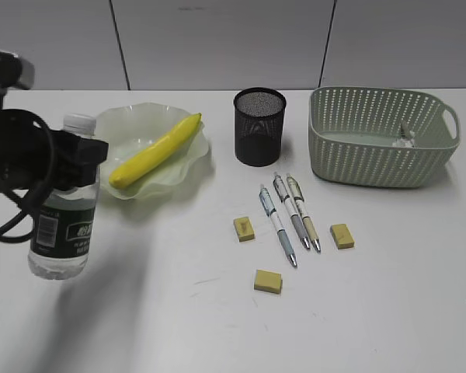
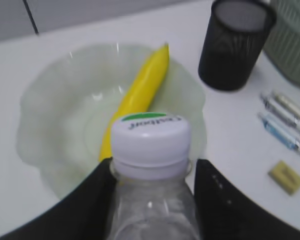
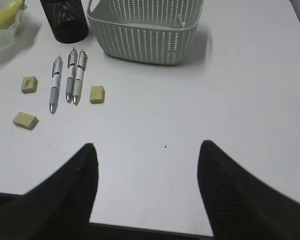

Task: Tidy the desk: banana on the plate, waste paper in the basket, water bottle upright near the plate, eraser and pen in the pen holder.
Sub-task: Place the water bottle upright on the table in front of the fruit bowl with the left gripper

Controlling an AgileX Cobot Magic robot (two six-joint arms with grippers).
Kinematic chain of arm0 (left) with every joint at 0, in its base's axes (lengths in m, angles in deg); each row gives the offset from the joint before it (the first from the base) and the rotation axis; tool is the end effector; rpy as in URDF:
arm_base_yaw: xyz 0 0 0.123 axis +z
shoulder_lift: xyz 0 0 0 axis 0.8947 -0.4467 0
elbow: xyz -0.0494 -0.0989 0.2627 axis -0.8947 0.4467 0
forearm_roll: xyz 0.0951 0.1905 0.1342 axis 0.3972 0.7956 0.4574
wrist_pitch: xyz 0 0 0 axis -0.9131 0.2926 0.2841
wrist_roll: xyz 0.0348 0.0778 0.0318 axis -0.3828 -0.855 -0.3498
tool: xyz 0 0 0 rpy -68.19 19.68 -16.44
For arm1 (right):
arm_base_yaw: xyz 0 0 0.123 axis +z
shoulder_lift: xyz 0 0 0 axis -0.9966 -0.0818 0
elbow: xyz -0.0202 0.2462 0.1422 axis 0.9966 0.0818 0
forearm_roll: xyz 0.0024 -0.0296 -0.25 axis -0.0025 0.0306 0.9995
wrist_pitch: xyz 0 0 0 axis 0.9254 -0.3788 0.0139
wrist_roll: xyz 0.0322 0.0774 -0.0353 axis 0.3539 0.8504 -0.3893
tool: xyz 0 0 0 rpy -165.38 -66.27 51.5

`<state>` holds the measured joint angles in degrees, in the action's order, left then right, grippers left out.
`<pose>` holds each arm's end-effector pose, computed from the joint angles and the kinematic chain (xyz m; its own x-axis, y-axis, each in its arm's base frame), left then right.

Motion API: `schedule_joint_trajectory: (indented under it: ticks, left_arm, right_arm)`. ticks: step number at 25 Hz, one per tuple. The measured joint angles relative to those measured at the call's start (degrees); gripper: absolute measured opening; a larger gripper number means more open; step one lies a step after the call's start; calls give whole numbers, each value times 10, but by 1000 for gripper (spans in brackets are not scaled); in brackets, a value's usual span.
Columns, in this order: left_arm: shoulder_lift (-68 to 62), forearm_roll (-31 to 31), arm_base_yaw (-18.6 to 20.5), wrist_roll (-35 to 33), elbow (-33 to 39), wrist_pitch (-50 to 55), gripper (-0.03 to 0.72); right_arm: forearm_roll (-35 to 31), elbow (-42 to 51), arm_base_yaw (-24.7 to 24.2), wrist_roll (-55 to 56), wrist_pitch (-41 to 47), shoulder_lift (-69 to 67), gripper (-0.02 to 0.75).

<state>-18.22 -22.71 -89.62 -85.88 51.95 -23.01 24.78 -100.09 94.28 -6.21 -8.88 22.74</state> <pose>0.2311 -0.1114 0.2109 -0.4415 0.1269 -0.8883 0.3907 0.9183 -0.0630 -0.0070 0.0019 0.2804 -0.4264 -0.0305 -0.9040 -0.1699 0.9843 0.0469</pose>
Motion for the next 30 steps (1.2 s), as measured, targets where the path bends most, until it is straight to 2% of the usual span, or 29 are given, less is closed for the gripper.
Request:
schedule_joint_trajectory:
  ticks: [5, 12, 19, 30]
  left_arm:
    - [-17, -1, 0, 0, 99, -302, 360]
    - [-129, -1, 0, 0, 109, -492, 360]
    - [-221, 1, 0, 0, 109, -510, 359]
    - [-230, 5, 0, 0, 108, -524, 368]
  right_arm:
    - [0, 0, 0, 0, 0, 0, 498]
    - [-1, 0, 0, 0, 0, 0, 498]
    - [-1, 0, 0, 0, 0, 0, 498]
    - [-1, 0, 0, 0, 0, 0, 498]
